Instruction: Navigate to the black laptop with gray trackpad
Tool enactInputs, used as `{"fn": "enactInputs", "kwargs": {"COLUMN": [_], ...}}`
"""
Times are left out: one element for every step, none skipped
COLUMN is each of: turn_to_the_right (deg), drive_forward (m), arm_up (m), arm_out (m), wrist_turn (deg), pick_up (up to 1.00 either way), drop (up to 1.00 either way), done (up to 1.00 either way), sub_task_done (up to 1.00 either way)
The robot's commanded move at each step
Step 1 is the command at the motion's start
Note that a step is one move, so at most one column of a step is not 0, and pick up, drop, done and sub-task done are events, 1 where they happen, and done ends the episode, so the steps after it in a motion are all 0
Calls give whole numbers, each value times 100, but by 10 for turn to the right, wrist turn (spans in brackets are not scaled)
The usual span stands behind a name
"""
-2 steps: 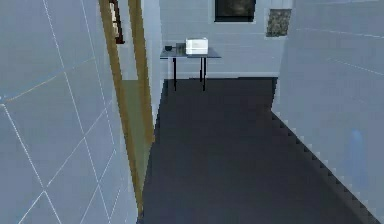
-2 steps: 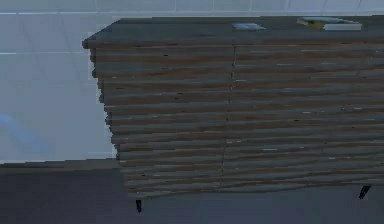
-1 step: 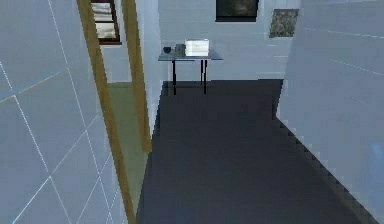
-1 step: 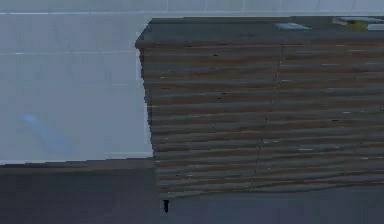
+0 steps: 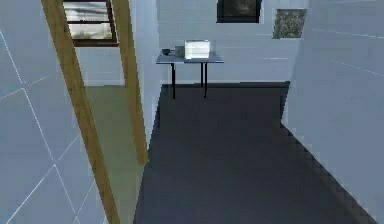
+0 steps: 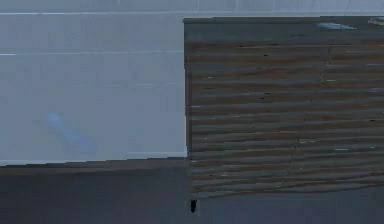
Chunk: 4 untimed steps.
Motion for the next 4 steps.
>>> {"fn": "enactInputs", "kwargs": {"turn_to_the_right": [150, 0, 0, 30], "drive_forward": [0, 100, 100, 0], "arm_up": [0, 0, 0, 0], "arm_out": [0, 0, 0, 0], "wrist_turn": [0, 0, 0, 0], "pick_up": [0, 0, 0, 0], "drop": [0, 0, 0, 0], "done": [0, 0, 0, 0], "sub_task_done": [0, 0, 0, 0]}}
